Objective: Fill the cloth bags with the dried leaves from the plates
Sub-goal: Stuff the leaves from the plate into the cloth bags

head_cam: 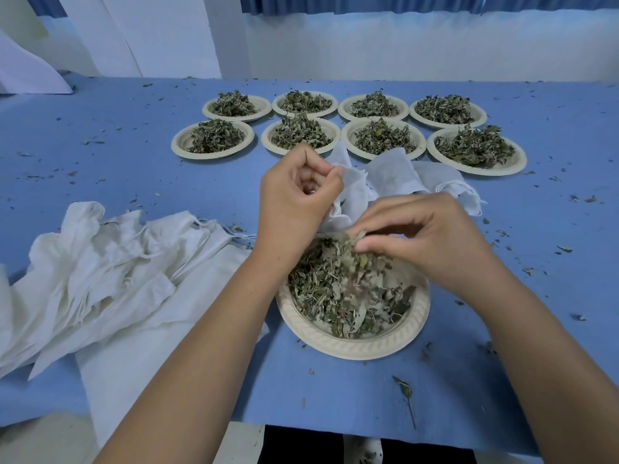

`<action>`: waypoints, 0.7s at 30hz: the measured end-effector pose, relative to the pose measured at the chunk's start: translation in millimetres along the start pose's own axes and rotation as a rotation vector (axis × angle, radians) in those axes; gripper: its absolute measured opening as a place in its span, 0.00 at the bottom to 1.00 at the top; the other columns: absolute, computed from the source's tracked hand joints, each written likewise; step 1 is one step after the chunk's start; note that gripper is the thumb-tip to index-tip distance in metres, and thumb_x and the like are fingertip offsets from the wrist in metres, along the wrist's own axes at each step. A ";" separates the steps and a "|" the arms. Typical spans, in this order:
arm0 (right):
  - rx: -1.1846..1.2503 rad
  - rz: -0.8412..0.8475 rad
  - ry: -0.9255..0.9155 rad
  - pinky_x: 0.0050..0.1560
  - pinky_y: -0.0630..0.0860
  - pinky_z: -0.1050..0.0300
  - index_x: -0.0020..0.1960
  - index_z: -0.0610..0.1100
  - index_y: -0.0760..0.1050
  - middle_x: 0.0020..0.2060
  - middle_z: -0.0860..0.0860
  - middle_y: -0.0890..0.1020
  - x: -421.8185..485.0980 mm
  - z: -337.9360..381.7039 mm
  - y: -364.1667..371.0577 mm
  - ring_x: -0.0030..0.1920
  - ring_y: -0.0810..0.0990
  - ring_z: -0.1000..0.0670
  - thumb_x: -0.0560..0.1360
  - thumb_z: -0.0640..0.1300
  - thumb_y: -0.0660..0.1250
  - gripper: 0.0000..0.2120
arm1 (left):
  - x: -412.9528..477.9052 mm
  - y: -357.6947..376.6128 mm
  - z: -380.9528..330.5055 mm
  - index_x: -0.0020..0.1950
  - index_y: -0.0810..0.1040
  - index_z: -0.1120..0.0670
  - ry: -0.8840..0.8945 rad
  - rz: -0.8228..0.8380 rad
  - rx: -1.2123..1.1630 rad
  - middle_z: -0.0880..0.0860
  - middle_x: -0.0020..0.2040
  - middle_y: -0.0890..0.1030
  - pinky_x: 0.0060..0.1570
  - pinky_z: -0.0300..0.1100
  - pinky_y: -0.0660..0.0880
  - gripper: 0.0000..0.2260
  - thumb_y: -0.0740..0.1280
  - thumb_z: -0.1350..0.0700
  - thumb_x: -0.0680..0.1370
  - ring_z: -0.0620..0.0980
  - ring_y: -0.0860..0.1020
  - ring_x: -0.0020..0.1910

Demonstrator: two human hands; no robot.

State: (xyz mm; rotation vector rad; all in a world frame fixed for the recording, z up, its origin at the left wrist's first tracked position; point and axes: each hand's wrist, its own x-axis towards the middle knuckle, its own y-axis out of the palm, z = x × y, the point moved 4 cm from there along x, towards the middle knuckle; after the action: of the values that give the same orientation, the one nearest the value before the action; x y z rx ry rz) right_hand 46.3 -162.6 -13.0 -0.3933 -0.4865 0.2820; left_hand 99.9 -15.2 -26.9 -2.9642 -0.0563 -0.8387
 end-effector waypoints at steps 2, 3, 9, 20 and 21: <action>0.118 -0.113 -0.054 0.44 0.78 0.64 0.48 0.43 0.82 0.37 0.54 0.85 0.2 4.7 -4.6 0.39 0.83 0.55 0.66 0.39 0.72 0.10 | -1.1 1.8 0.6 0.38 0.73 0.54 -0.007 0.029 -0.012 0.44 0.27 0.74 0.27 0.32 0.67 0.10 0.69 0.64 0.76 0.39 0.69 0.24; 0.167 -0.171 -0.076 0.43 0.78 0.65 0.49 0.43 0.81 0.36 0.55 0.84 0.2 6.0 -6.3 0.39 0.82 0.56 0.66 0.39 0.71 0.12 | -1.4 3.2 0.7 0.38 0.73 0.54 -0.007 0.054 -0.014 0.44 0.27 0.74 0.28 0.32 0.67 0.10 0.69 0.64 0.76 0.39 0.70 0.25; 0.209 -0.431 -0.108 0.42 0.76 0.68 0.50 0.48 0.78 0.35 0.60 0.83 -1.9 3.7 -8.7 0.38 0.81 0.60 0.70 0.30 0.70 0.16 | -4.0 10.1 -3.2 0.38 0.74 0.52 0.033 0.186 -0.016 0.61 0.31 0.78 0.28 0.35 0.68 0.09 0.70 0.62 0.75 0.45 0.72 0.26; -0.274 -0.525 -0.207 0.45 0.77 0.64 0.47 0.43 0.83 0.40 0.54 0.82 -5.7 -0.4 -2.8 0.41 0.81 0.58 0.72 0.36 0.72 0.05 | -4.1 8.0 -4.0 0.38 0.73 0.52 0.062 0.135 -0.033 0.43 0.27 0.75 0.29 0.30 0.66 0.10 0.70 0.63 0.76 0.38 0.70 0.26; -0.317 -0.518 -0.220 0.45 0.78 0.63 0.46 0.41 0.83 0.40 0.52 0.83 -5.7 -0.6 -2.4 0.40 0.81 0.56 0.72 0.36 0.72 0.04 | -4.5 8.2 -4.4 0.38 0.73 0.52 0.066 0.141 -0.040 0.44 0.28 0.76 0.29 0.30 0.66 0.10 0.70 0.63 0.76 0.38 0.70 0.26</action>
State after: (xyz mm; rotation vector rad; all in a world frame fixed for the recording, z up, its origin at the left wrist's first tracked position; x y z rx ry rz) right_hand 42.2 -166.9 -14.7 -0.5305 -0.8330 -0.2606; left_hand 94.1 -23.8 -26.0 -2.9312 0.1728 -0.9284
